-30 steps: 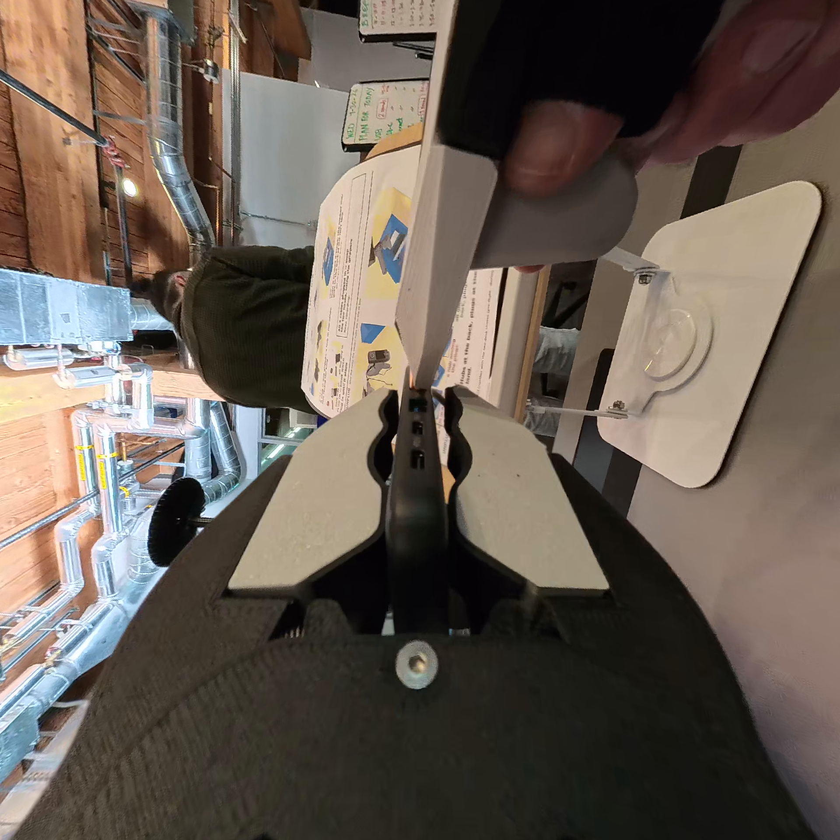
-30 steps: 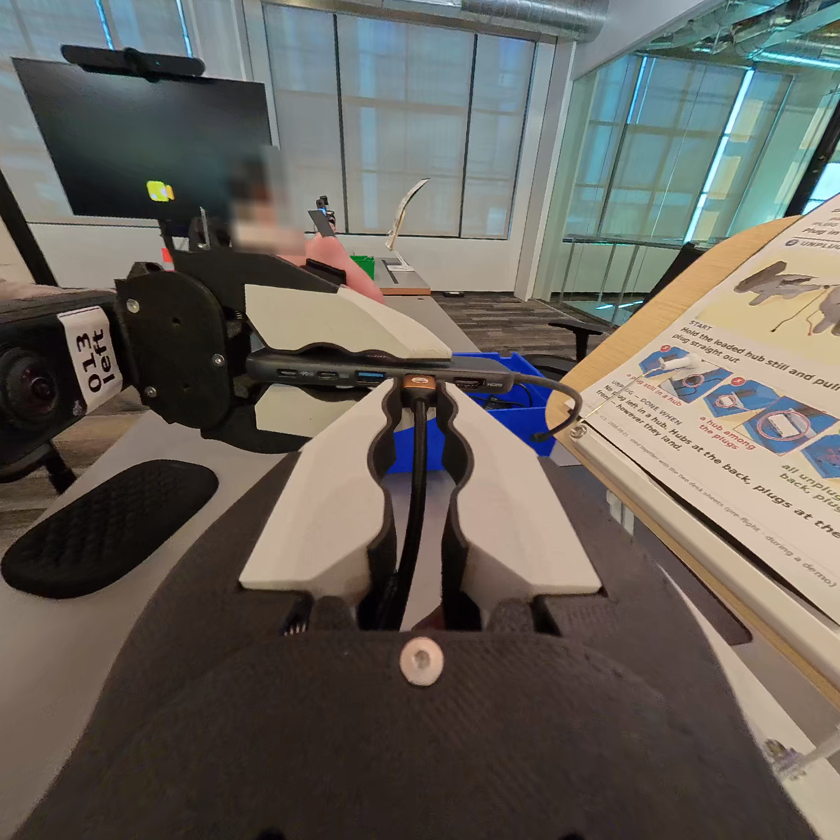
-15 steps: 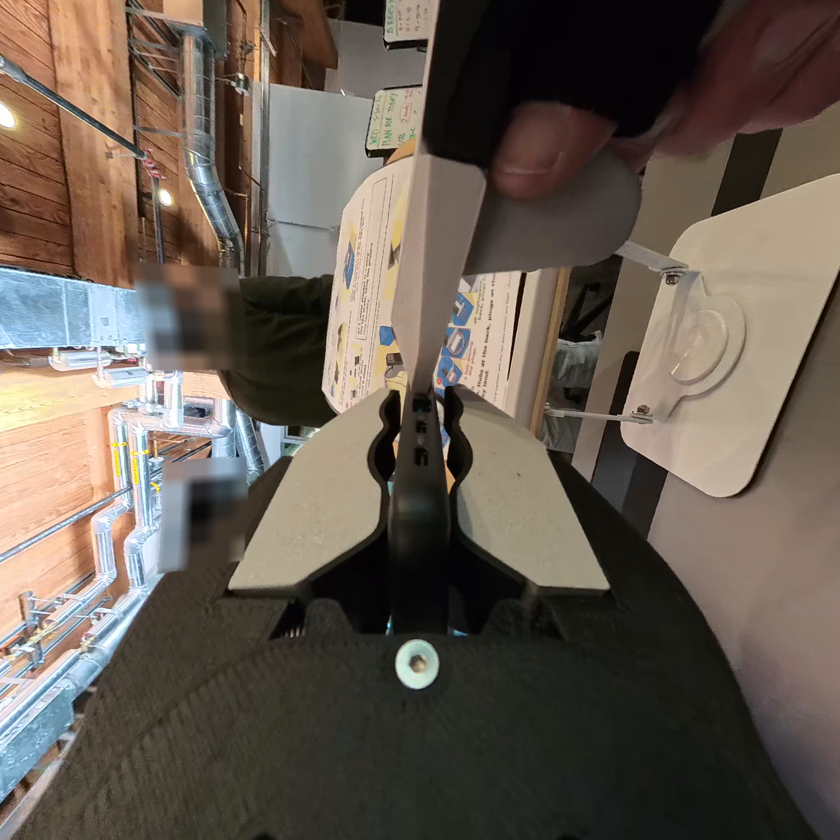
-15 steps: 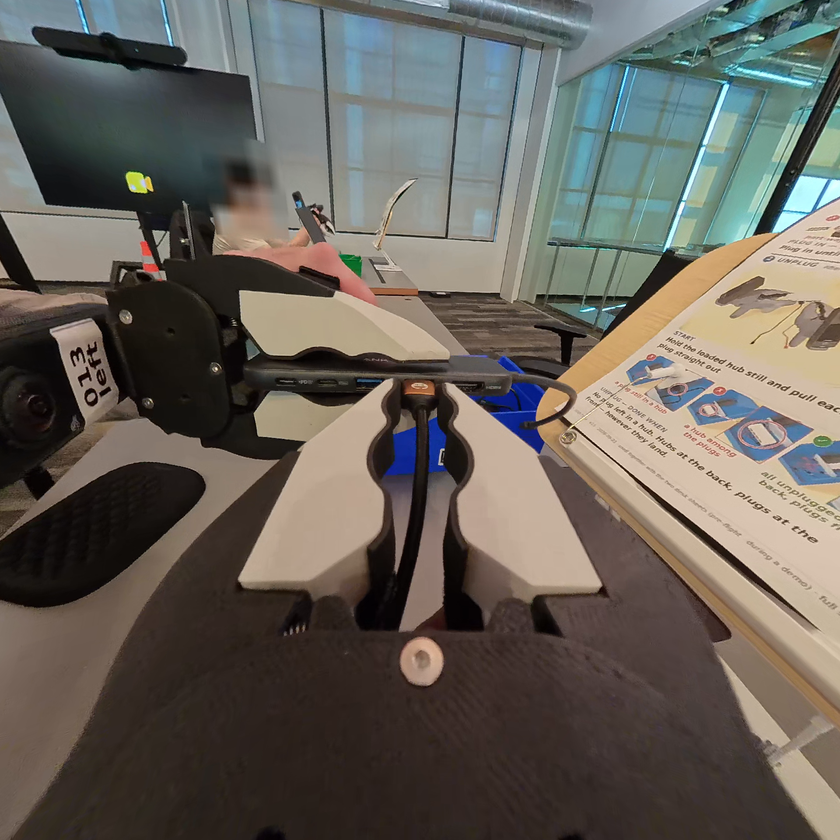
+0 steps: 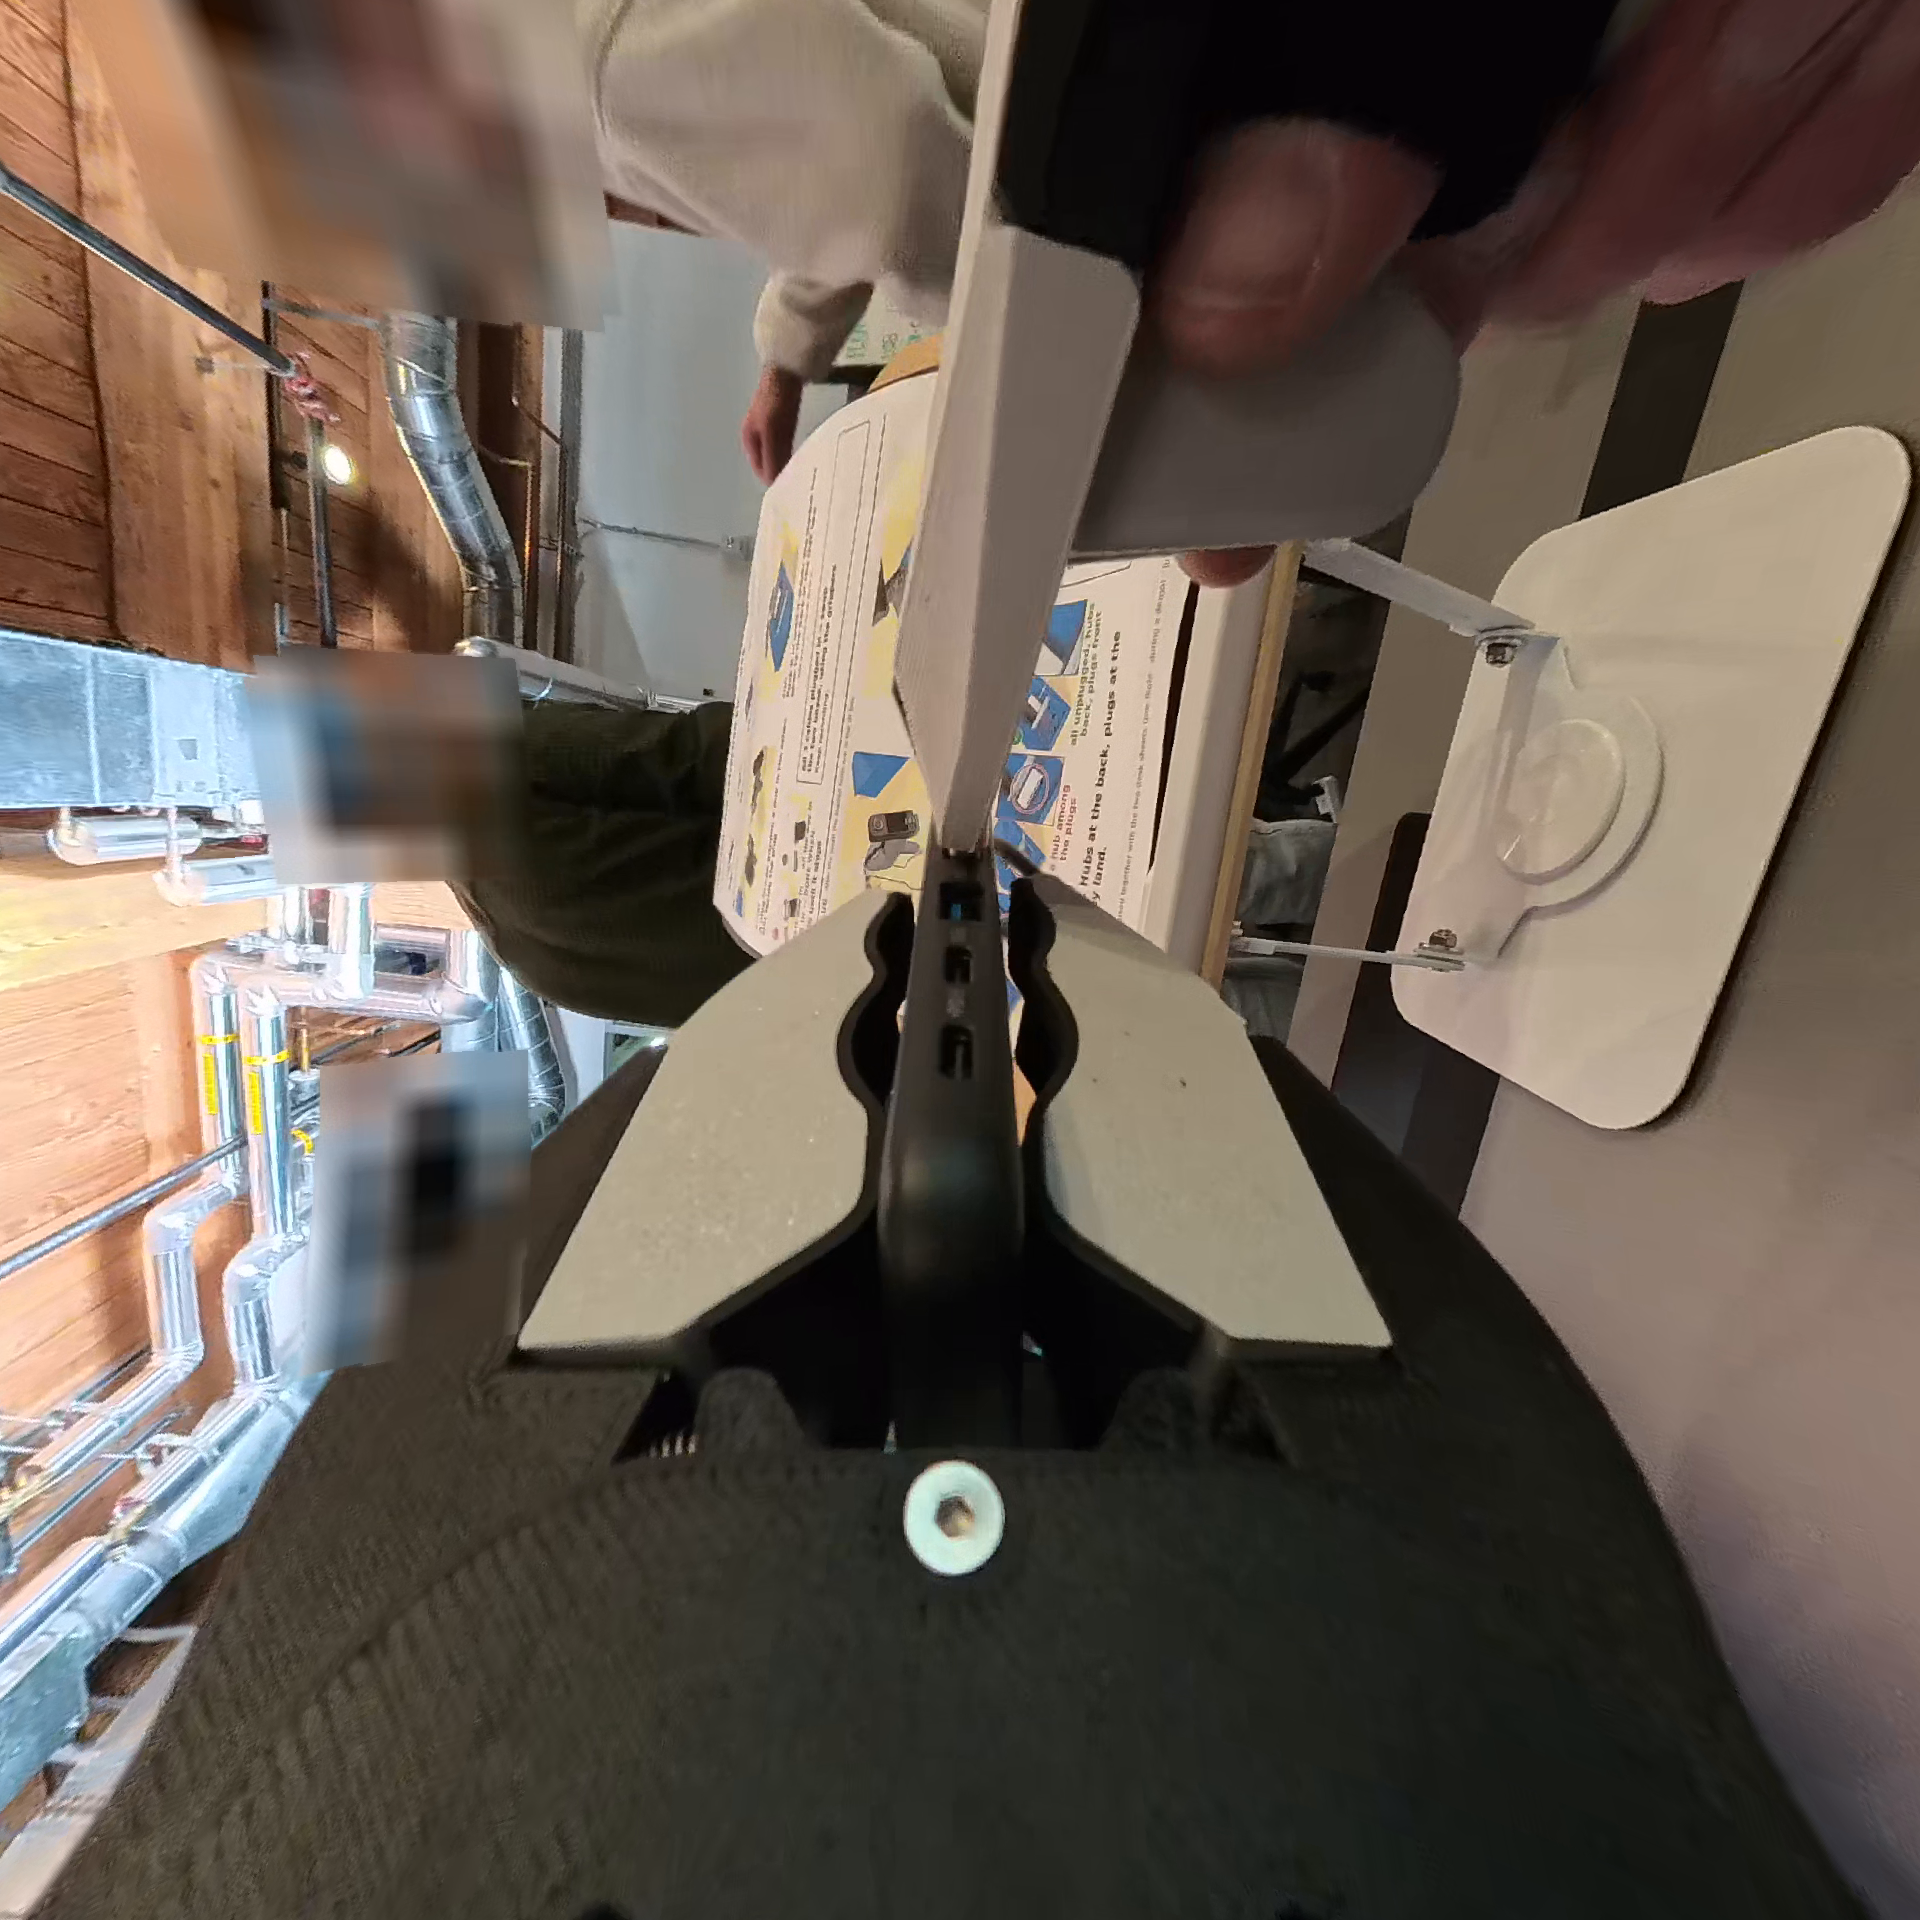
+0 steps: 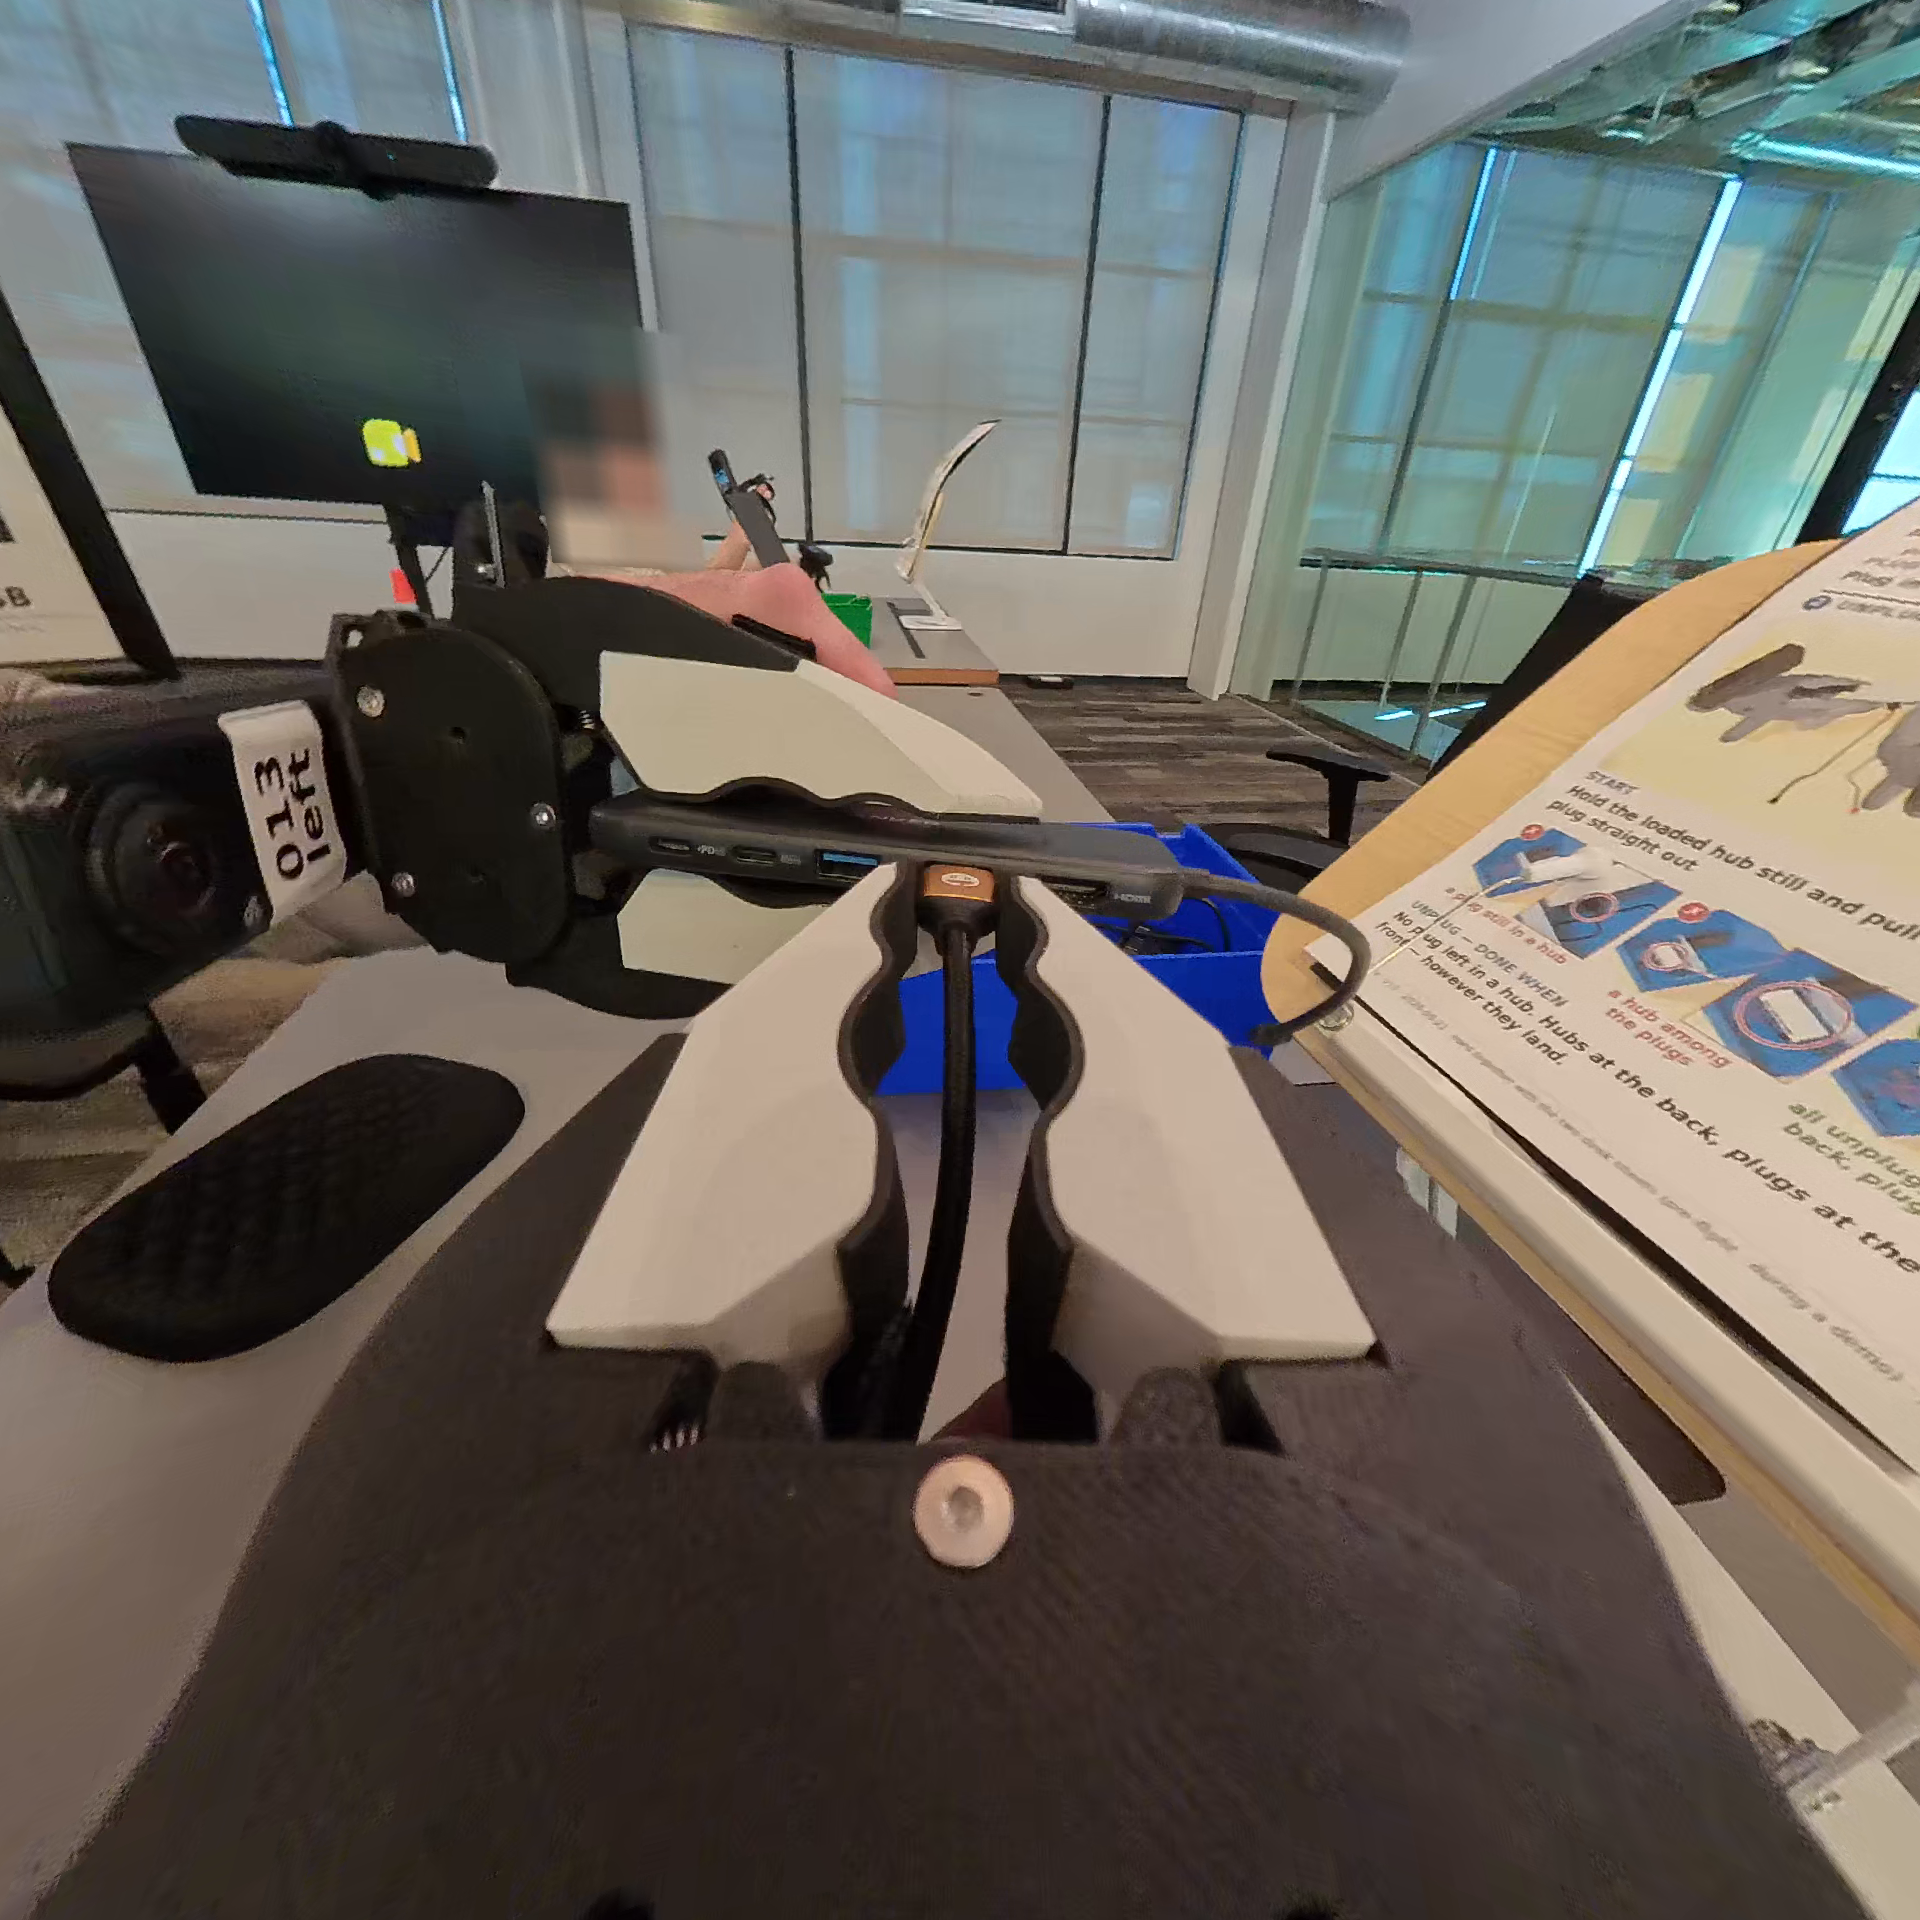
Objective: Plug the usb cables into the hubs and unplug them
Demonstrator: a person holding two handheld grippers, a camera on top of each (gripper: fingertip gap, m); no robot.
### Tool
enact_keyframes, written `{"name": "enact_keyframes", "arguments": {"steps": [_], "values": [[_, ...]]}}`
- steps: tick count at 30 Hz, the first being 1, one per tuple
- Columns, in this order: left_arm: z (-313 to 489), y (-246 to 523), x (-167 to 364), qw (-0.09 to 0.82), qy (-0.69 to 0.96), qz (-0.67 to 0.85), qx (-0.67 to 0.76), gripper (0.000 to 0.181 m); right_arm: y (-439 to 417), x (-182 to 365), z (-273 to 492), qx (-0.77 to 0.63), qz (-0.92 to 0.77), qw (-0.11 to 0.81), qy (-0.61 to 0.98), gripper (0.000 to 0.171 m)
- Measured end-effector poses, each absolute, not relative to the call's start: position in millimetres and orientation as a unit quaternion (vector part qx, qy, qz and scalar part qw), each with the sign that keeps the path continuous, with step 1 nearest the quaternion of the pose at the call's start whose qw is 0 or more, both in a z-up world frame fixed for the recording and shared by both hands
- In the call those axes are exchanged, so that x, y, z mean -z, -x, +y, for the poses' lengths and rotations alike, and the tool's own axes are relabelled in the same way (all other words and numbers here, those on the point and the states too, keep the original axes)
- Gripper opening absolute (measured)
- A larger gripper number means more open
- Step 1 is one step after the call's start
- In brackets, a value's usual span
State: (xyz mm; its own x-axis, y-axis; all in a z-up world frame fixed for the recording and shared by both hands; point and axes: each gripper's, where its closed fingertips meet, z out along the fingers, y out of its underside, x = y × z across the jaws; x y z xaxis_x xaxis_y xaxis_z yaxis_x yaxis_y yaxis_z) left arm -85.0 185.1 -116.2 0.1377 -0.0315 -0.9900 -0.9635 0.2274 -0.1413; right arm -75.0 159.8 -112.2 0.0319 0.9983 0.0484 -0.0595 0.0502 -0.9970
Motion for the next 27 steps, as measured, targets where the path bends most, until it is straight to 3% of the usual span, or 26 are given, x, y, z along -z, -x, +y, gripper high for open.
{"name": "enact_keyframes", "arguments": {"steps": [11,21,27], "values": [[198,110,115,0.58,0.529,0.479,-0.393,0.019,88,103,169,-0.378,-0.477,0.605,0.513,0.012],[193,98,120,0.587,0.506,0.503,-0.383,0.019,80,111,164,-0.498,-0.467,0.53,0.503,0.013],[187,89,112,0.597,0.481,0.513,-0.387,0.02,81,105,161,-0.468,-0.476,0.545,0.508,0.013]]}}
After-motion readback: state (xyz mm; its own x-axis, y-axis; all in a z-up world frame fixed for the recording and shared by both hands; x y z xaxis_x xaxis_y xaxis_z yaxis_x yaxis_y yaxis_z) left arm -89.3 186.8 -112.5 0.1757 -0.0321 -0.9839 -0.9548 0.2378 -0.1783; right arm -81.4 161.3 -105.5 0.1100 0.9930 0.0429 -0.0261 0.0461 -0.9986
